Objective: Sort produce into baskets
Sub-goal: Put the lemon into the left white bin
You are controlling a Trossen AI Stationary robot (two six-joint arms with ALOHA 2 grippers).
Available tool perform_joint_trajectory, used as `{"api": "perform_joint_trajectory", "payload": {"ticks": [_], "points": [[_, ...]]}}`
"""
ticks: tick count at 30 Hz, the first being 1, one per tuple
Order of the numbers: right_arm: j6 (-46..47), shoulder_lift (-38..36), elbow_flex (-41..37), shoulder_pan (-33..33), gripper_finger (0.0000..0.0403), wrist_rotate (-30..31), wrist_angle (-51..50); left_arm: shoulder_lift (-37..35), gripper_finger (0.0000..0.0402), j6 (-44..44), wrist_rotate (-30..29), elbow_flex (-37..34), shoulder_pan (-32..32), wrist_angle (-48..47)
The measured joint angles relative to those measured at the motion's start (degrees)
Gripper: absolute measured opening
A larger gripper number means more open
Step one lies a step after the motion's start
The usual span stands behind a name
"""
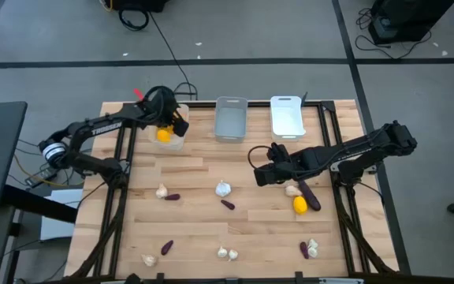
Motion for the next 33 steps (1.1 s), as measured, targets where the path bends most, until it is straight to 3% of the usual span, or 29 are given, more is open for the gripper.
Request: {"api": "perform_joint_trajectory", "payload": {"ticks": [7, 12, 16, 24, 33], "points": [[-0.2, 0.0, 0.0, -1.7, 0.0252, -0.1, 0.0, 2.2, 0.0271, 3.2, 0.7, 0.3, 0.4, -4.2], [-1.4, 0.0, 0.0, -2.9, 0.0253, -0.5, 0.1, 3.2, 0.0273, 2.7, 6.4, 0.2, 0.4, -9.0], [-1.5, 0.0, 0.0, -3.3, 0.0253, -0.8, 0.1, 3.8, 0.0286, 2.8, 6.7, 0.2, 0.4, -9.3], [-1.5, 0.0, 0.0, -3.3, 0.0253, -2.0, 0.2, 4.0, 0.0345, 3.2, 1.0, 0.2, 0.8, -0.8], [0.4, 0.0, 0.0, -2.1, 0.0253, -4.1, 0.3, 5.0, 0.0373, 6.1, 2.1, 0.2, 4.2, 7.3]]}}
